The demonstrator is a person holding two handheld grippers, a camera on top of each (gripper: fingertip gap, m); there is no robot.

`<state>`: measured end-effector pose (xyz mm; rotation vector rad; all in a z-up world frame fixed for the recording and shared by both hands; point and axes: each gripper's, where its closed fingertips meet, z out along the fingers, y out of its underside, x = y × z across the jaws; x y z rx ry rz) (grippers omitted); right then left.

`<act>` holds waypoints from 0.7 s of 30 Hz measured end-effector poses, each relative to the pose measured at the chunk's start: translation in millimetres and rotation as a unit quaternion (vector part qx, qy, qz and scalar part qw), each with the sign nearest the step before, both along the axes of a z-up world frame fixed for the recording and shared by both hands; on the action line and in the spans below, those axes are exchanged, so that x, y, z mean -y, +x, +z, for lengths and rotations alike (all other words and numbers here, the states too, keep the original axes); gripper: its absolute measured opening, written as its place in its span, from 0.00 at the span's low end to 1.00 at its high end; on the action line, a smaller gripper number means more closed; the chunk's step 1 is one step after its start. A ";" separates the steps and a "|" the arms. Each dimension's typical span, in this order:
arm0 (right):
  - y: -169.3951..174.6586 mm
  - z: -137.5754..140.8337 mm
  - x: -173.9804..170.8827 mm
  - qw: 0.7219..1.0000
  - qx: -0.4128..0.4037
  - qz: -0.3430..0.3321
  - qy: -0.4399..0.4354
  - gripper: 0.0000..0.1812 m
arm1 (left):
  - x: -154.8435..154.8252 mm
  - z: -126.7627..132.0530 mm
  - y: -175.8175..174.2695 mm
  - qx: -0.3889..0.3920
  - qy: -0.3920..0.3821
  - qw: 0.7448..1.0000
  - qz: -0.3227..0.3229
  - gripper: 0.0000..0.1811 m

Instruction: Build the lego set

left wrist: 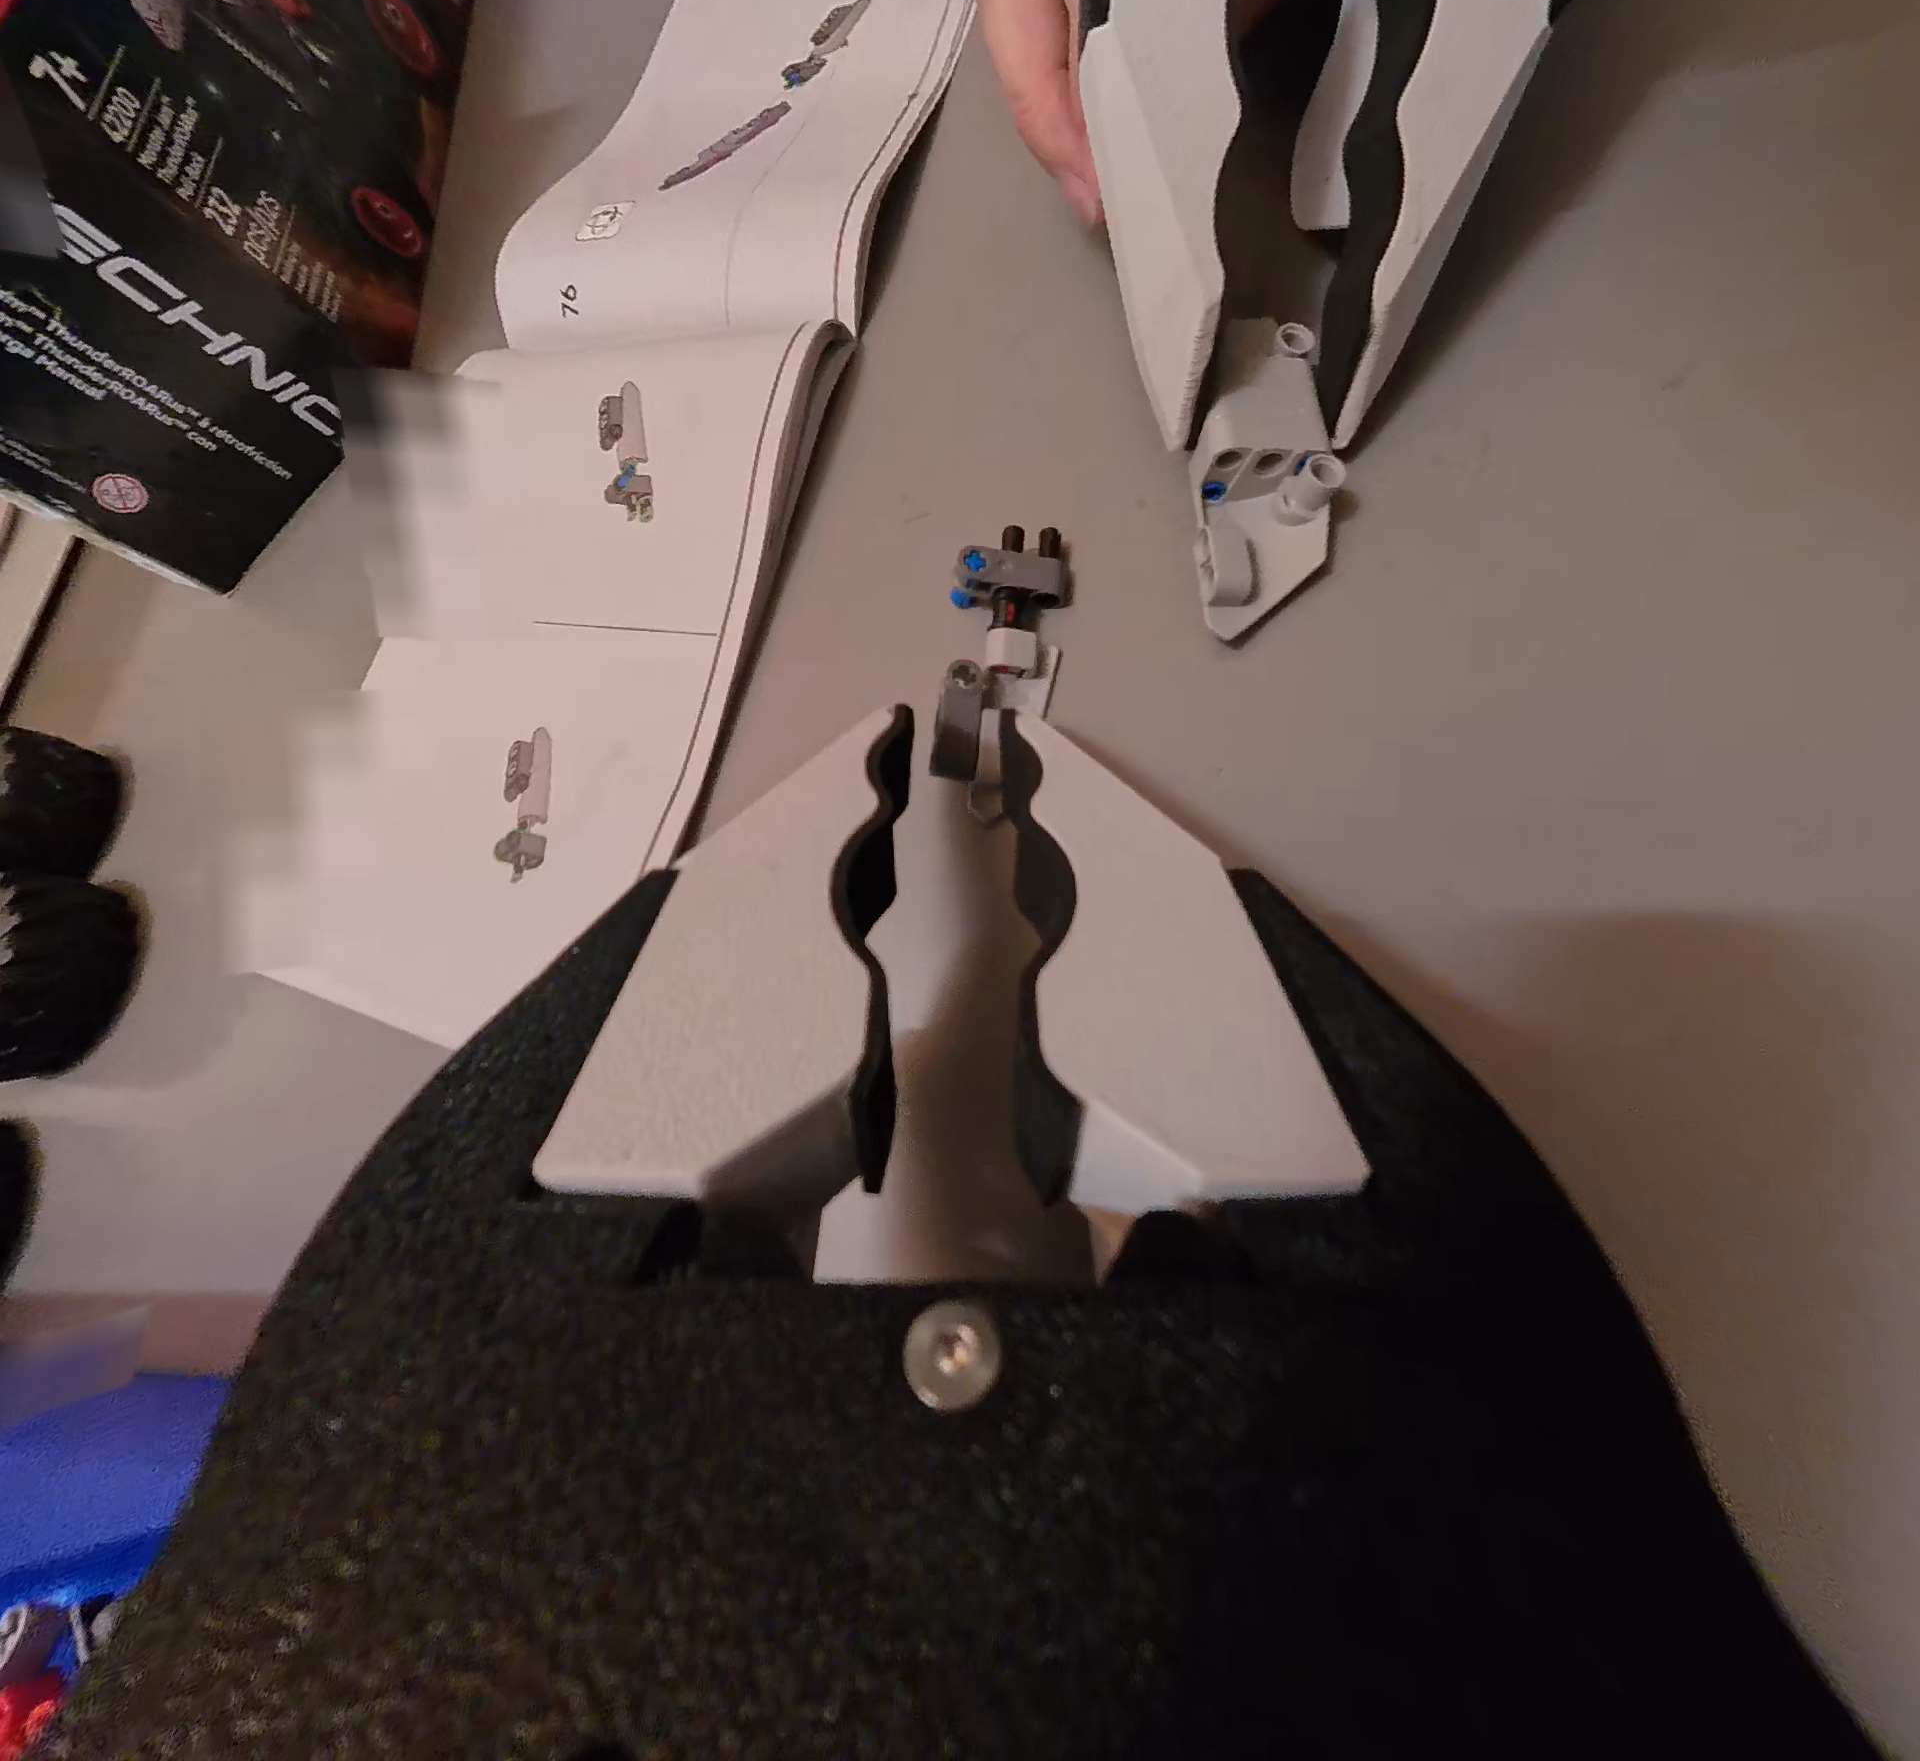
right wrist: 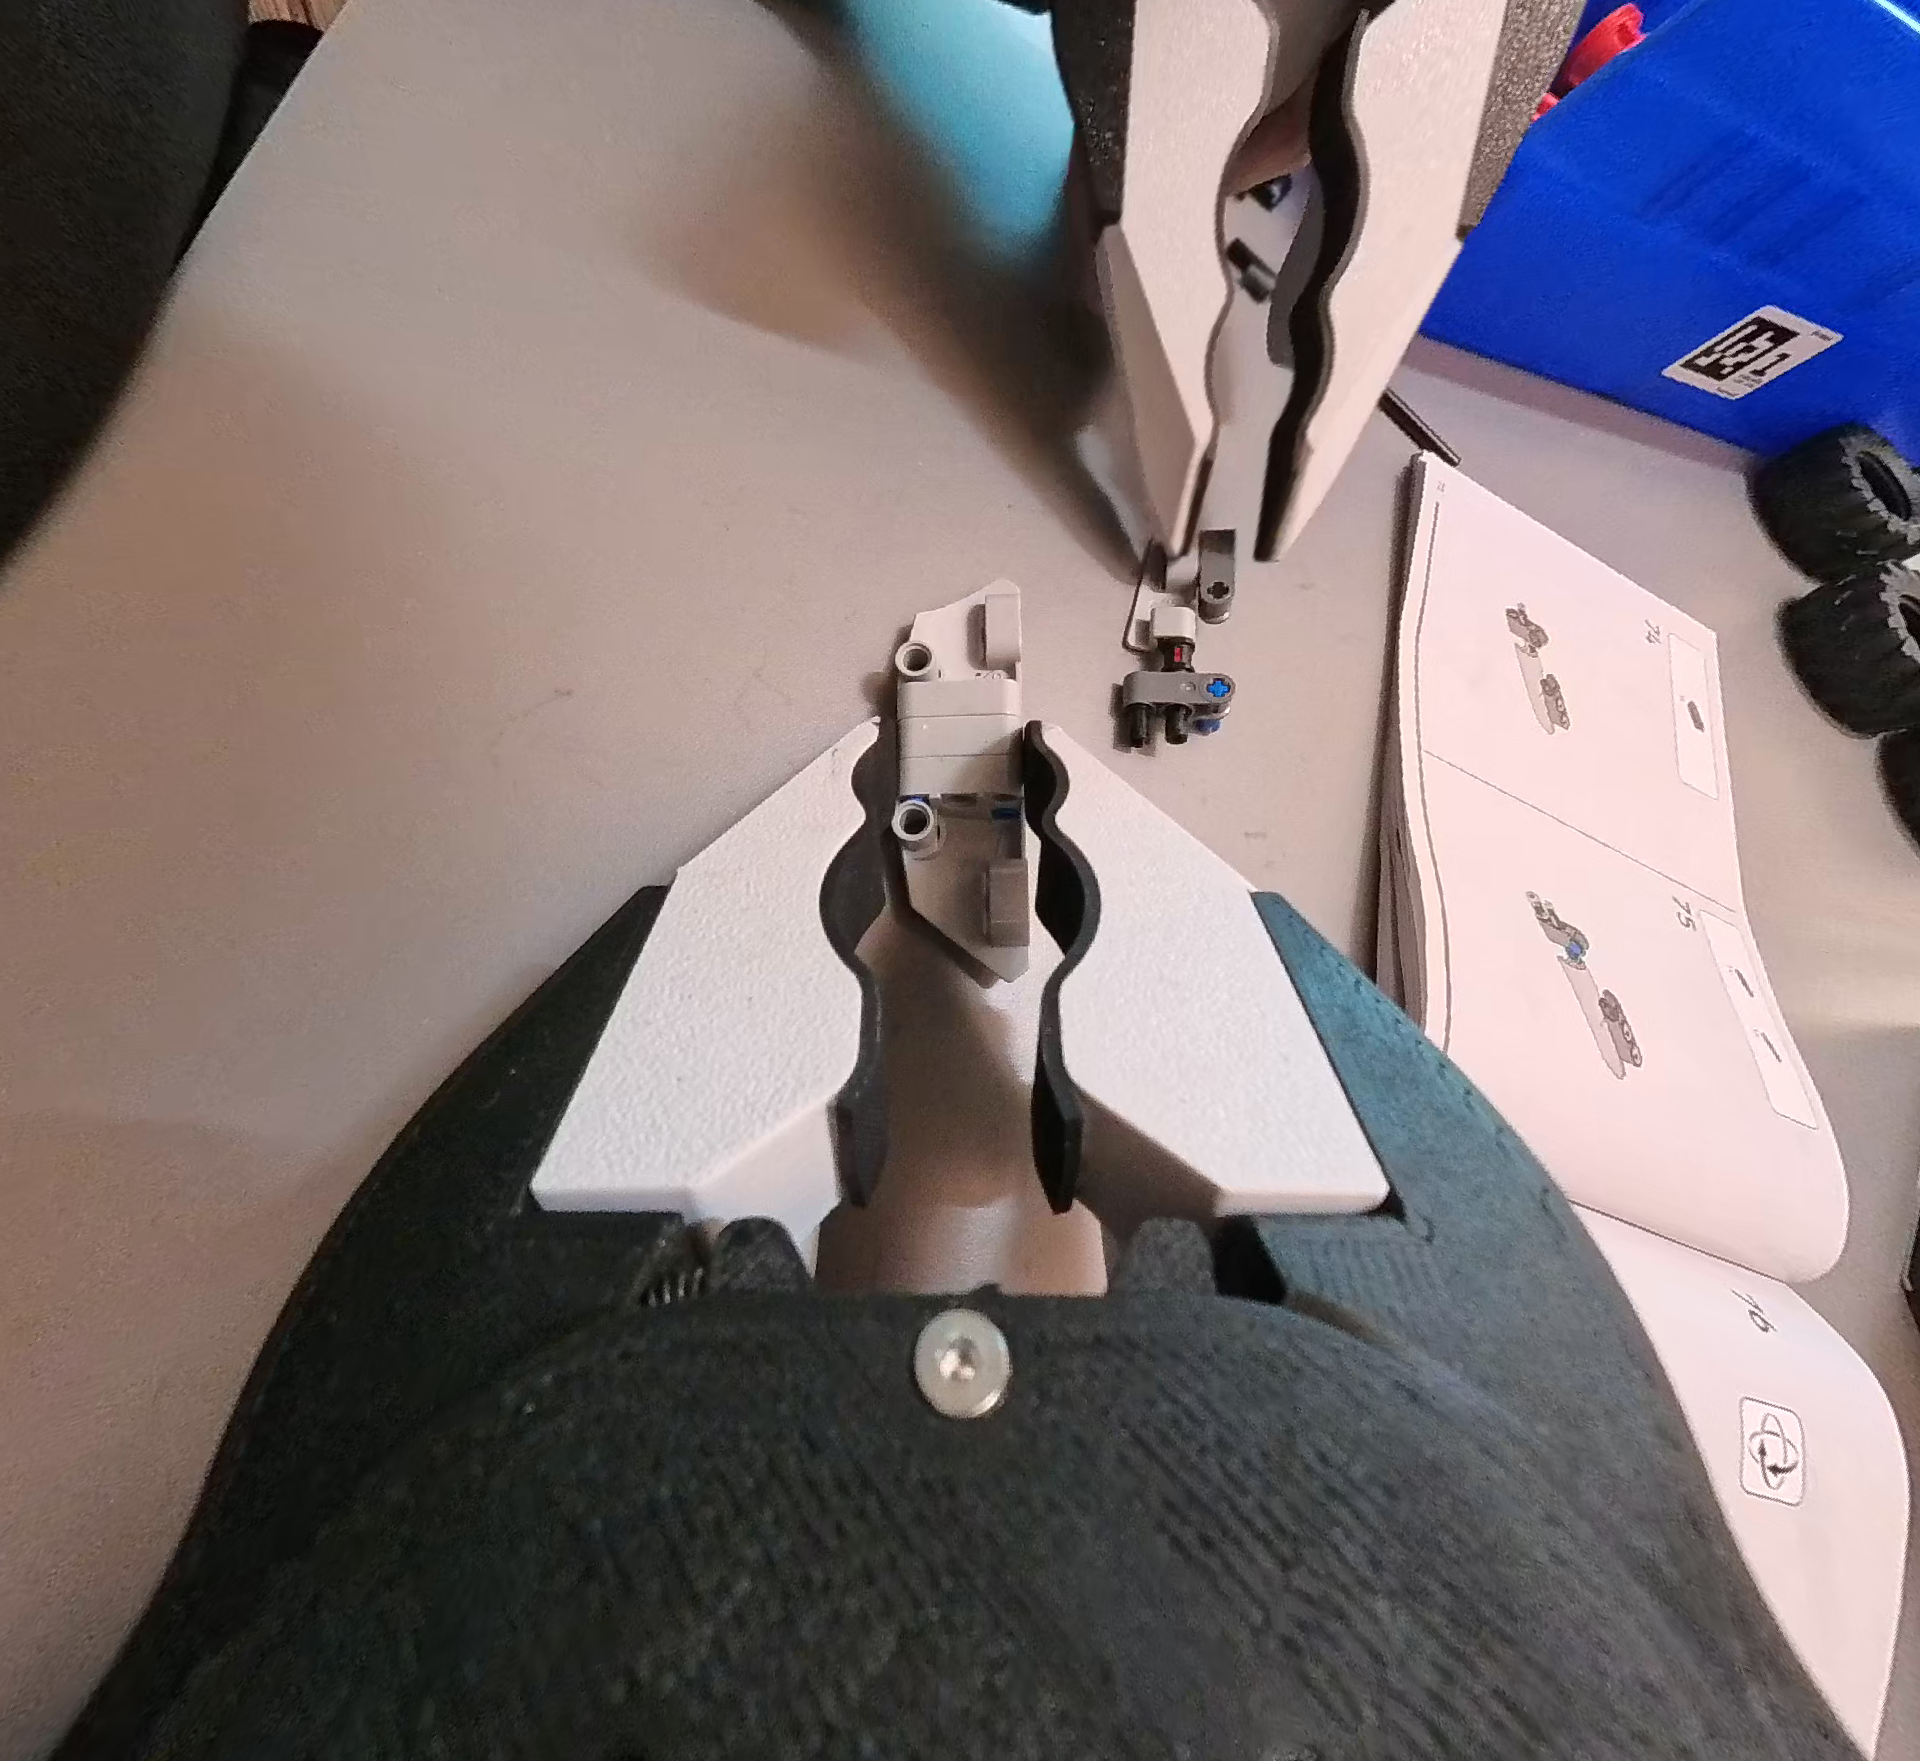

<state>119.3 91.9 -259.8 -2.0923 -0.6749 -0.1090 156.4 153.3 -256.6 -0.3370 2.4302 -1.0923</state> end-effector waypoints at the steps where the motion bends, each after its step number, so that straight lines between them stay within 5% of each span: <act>1: 0.0 0.0 0.0 1.000 0.000 0.000 0.000 0.12 | -0.2 0.2 0.4 0.002 0.000 1.000 0.001 0.07; 21: -0.3 -0.2 -0.1 1.000 -0.002 0.000 -0.002 0.12 | 0.9 -2.2 -0.8 0.002 0.009 1.000 -0.004 0.10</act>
